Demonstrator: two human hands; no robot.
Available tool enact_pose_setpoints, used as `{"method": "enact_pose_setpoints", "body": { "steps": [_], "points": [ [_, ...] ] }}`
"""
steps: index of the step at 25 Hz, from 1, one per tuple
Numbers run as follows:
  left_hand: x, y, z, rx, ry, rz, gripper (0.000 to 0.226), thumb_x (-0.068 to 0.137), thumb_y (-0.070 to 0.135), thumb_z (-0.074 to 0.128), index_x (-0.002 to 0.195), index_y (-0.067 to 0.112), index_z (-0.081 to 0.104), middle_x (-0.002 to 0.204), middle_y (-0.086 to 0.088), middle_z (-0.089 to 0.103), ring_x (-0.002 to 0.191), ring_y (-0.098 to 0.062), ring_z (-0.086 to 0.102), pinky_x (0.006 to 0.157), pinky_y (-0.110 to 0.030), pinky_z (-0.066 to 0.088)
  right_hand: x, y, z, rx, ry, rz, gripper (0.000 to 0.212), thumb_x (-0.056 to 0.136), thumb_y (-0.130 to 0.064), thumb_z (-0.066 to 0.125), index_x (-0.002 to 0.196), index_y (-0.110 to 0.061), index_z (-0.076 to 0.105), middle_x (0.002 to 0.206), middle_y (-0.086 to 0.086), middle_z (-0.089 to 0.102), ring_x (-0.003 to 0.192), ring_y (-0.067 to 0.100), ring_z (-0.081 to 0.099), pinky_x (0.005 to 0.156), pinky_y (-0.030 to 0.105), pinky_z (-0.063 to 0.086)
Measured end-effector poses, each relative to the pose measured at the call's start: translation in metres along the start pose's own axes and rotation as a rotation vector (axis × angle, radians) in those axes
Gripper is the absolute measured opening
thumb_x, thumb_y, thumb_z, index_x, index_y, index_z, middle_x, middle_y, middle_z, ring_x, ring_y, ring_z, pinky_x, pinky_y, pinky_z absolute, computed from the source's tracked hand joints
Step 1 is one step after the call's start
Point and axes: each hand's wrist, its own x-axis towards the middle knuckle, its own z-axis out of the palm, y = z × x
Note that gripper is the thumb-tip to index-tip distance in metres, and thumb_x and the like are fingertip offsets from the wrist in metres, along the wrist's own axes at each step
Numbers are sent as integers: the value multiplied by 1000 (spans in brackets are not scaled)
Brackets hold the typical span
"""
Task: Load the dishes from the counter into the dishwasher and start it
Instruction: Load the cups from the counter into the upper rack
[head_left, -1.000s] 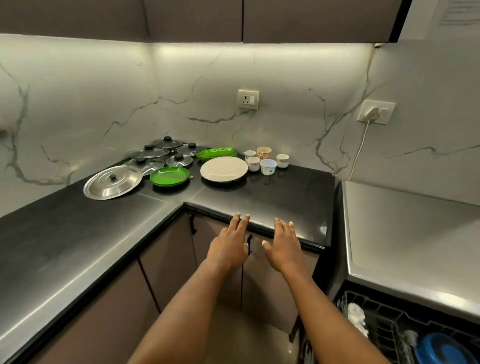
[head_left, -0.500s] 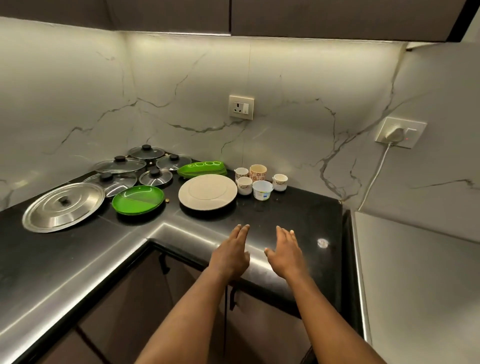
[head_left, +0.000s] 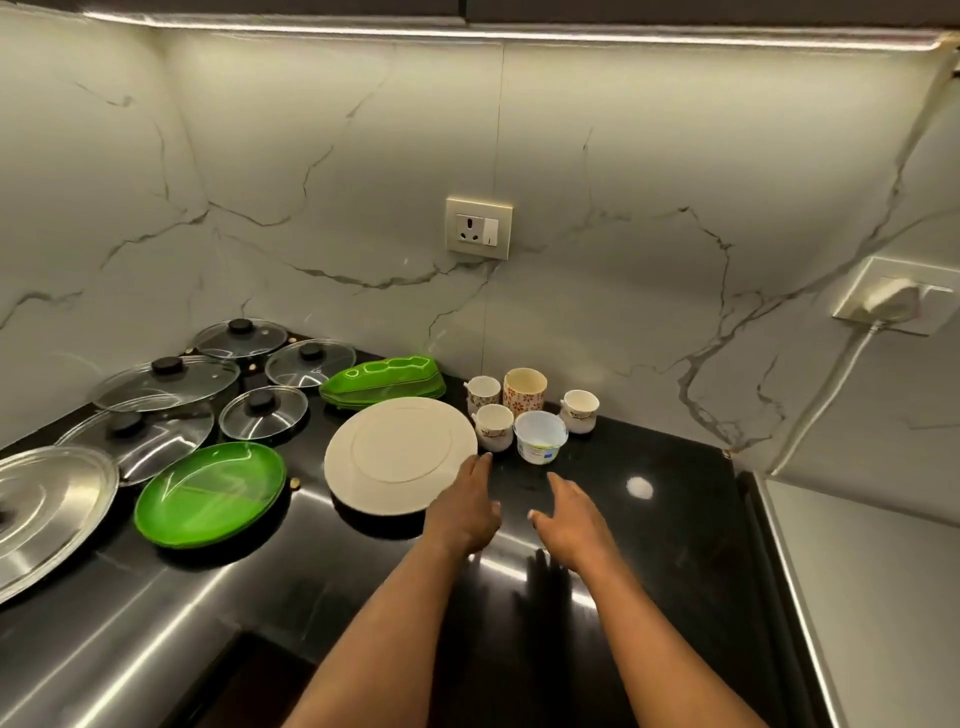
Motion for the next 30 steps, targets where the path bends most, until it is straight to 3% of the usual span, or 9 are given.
{"method": "enact_pose_setpoints", "body": {
  "steps": [10,14,18,23,28,30],
  "points": [
    [117,-29,-9,-111,5,-83,64,88,20,61,146,20,35,151,-1,38,134,-25,43,104,-39,39,97,-31,29,126,-3,89,55,91,-27,61,143,-19,45,143,4,51,130,24,49,104,36,43],
    [152,-28,-12,-154,-18,-85,55,81,29,67,133,26,48,137,-1,51,125,-28,52,98,-43,45,126,-34,42,151,44,119,30,90,-24,60,120,-19,58,122,7,64,112,29,59,87,36,49],
    [184,-26,-10,-48,-71,-88,43,81,38,70,116,19,52,122,-7,59,114,-33,57,86,-38,47,147,-41,56,110,130,269,22,90,-30,61,106,-15,59,111,9,65,105,33,61,73,33,43],
    [208,-27,-11,-28,-142,-56,55,77,48,74,120,21,55,122,-7,64,112,-32,60,85,-38,48,171,-47,67,147,214,264,16,88,-26,61,102,-18,60,104,7,67,99,32,63,74,38,48],
    [198,-29,-27,-135,-181,-17,86,47,46,66,128,19,54,124,-8,65,114,-33,59,90,-40,49,164,-44,65,173,233,244,19,87,-28,66,103,-20,60,104,6,68,97,31,63,69,35,46],
    [190,-27,-30,-192,-178,-2,93,41,43,71,130,20,52,124,-6,65,112,-32,60,89,-42,51,157,-42,59,158,242,227,22,87,-27,66,107,-21,60,106,6,68,100,31,62,70,34,44]
  ]
}}
